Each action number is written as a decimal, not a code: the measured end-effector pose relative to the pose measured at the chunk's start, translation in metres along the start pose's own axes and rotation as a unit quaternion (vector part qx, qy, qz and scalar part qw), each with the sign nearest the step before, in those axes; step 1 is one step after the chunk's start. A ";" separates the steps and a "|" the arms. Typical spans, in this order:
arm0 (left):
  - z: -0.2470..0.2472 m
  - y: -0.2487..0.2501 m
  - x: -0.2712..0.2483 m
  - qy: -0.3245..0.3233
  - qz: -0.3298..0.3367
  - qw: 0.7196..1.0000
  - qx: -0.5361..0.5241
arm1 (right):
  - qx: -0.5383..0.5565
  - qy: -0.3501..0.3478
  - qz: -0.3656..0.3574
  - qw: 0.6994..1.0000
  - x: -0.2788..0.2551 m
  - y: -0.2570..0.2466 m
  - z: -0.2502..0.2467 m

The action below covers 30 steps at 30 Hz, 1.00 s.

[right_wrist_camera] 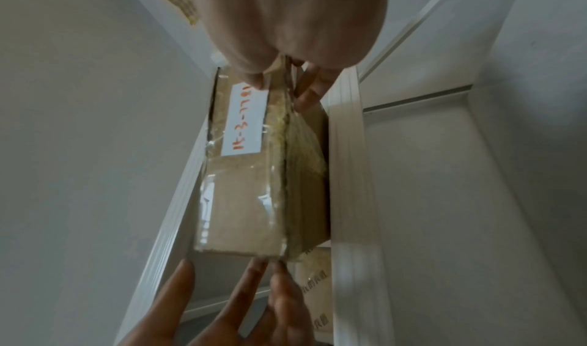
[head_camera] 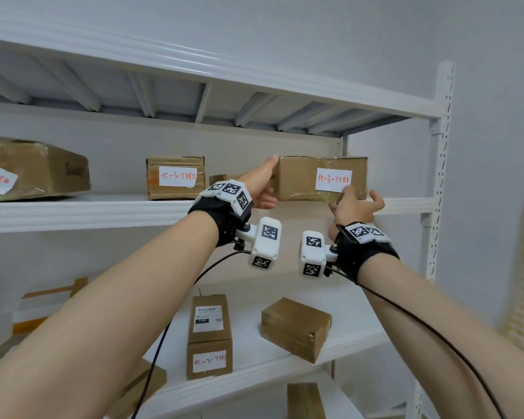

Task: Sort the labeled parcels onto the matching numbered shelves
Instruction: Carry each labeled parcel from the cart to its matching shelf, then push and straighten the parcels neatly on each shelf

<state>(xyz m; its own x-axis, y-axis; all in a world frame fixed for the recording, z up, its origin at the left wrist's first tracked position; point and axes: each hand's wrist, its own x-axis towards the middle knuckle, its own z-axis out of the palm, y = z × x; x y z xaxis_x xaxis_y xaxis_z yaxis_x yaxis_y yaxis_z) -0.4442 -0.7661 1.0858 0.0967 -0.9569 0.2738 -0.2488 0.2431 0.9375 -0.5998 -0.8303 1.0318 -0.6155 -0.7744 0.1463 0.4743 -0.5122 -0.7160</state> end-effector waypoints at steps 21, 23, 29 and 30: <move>-0.038 0.001 0.030 0.122 0.117 0.984 -0.063 | -0.201 -0.128 0.025 0.971 0.014 0.032 0.046; -0.059 0.004 0.028 0.166 0.139 0.975 -0.052 | -0.258 -0.148 0.014 0.955 0.003 0.029 0.053; -0.119 0.014 0.022 0.319 0.188 0.929 -0.012 | -0.287 -0.156 -0.210 0.921 -0.053 0.023 0.089; -0.129 0.013 0.021 0.336 0.189 0.923 0.010 | -0.285 -0.177 -0.231 0.913 -0.061 0.024 0.095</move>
<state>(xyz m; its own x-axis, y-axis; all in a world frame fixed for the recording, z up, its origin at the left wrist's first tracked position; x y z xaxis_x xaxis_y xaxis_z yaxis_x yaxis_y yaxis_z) -0.3209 -0.7626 1.1319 0.5734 -0.4887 0.6576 -0.4045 0.5291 0.7460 -0.4908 -0.8307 1.0704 -0.3776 -0.6478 0.6616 -0.2504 -0.6165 -0.7465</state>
